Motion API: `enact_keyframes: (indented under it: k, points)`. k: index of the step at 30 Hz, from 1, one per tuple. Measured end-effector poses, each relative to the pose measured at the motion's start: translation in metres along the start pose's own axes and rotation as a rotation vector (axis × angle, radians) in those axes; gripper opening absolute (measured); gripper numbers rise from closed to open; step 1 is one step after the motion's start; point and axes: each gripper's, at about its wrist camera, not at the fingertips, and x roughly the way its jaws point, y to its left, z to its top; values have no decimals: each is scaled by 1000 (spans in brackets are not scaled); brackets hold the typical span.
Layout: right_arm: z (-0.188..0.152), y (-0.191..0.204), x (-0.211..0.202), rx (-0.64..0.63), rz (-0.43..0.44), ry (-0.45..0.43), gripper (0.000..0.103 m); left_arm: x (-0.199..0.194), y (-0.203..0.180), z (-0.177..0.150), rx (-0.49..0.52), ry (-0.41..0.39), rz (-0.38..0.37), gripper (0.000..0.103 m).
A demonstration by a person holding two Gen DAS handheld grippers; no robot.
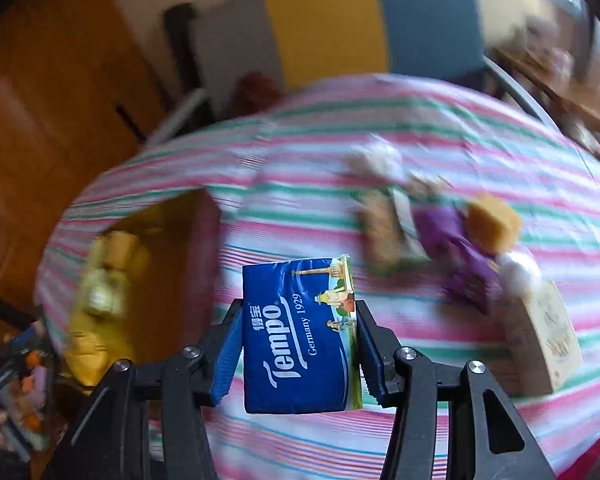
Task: Organize objects
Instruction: 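Lower the tissue pack into the tray with the right tool while the left tool drops the knitted bundle there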
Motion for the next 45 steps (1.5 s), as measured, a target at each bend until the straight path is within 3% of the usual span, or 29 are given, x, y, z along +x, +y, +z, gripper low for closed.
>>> enact_keyframes:
  k: [4,7,14,19,25,31,37,45]
  points:
    - [8,91,30,-137,91,81,53,2,13,-2,-43,10,4,58]
    - [4,146,74,-192,91,167,53,1,21,-6,-67,13,-3,58]
    - [-9,205,166,-168,74,304,53,1,35,-13,-104,10,-18,58]
    - [-18,217,191,-126,37,336,53,6,43,-16,-129,19,-33,58]
    - [-25,226,201,-106,59,352,55,12,47,-19,-145,35,-38,58]
    - [-31,220,194,-49,167,352,65,9,46,-18,-138,25,-30,58]
    - [-29,209,166,-54,179,275,69,4,38,-16,-108,8,-10,58]
    - [-24,190,116,-129,109,125,78,-9,9,-6,-8,-40,25,58]
